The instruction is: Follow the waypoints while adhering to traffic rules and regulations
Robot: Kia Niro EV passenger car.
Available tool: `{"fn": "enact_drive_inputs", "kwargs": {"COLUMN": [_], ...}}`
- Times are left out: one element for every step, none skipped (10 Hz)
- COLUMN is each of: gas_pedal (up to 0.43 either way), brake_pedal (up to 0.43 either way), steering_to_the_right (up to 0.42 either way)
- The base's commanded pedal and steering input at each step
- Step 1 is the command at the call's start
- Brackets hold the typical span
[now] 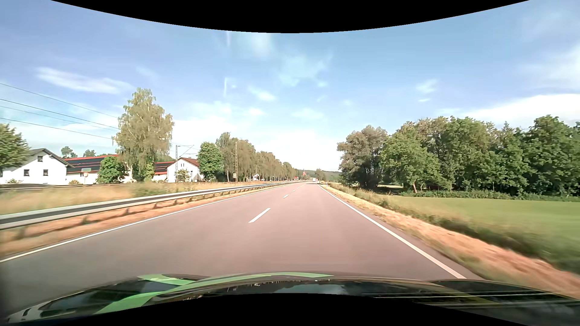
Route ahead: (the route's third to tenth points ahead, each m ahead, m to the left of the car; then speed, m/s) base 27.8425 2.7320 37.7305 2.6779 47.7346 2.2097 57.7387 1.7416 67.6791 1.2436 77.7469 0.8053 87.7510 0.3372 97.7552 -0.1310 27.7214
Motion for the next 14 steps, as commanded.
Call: {"fn": "enact_drive_inputs", "kwargs": {"gas_pedal": [0.26,0.26,0.268,0.287,0.299,0.311,0.311,0.311,0.311,0.299,0.28,0.26,0.248,0.24], "brake_pedal": [0.0,0.0,0.0,0.0,0.0,0.0,0.0,0.0,0.0,0.0,0.0,0.0,0.0,0.0], "steering_to_the_right": [0.001,0.001,0.001,0.001,0.001,0.001,0.001,0.001,0.001,0.001,0.001,0.001,0.001,0.001]}}
